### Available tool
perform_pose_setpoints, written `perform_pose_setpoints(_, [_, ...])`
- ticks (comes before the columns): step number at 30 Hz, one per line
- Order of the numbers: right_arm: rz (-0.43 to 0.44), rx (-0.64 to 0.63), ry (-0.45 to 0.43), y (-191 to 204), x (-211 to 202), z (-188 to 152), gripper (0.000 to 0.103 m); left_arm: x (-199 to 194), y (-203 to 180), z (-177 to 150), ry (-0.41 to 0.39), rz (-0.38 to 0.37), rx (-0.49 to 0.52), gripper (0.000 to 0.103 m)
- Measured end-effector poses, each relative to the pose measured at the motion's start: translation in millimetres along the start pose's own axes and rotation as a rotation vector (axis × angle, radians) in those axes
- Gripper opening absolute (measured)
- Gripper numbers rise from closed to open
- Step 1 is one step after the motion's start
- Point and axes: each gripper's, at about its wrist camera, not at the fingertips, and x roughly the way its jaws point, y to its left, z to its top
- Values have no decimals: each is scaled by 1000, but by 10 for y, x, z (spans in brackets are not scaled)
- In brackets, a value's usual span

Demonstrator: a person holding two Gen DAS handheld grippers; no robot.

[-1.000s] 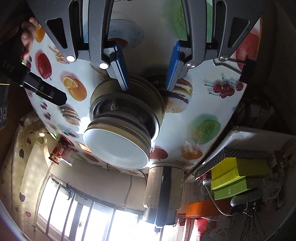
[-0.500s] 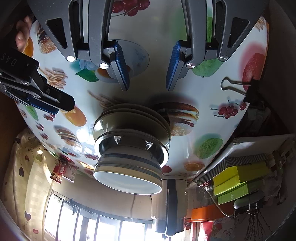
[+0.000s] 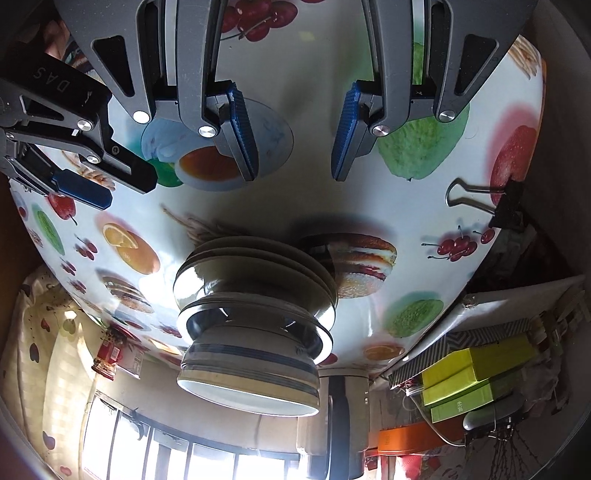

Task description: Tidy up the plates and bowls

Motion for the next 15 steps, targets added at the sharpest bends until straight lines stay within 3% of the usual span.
perform_pose_setpoints(15, [-48, 13, 23, -45, 78, -76, 72, 71, -58, -44, 15, 16, 18, 42])
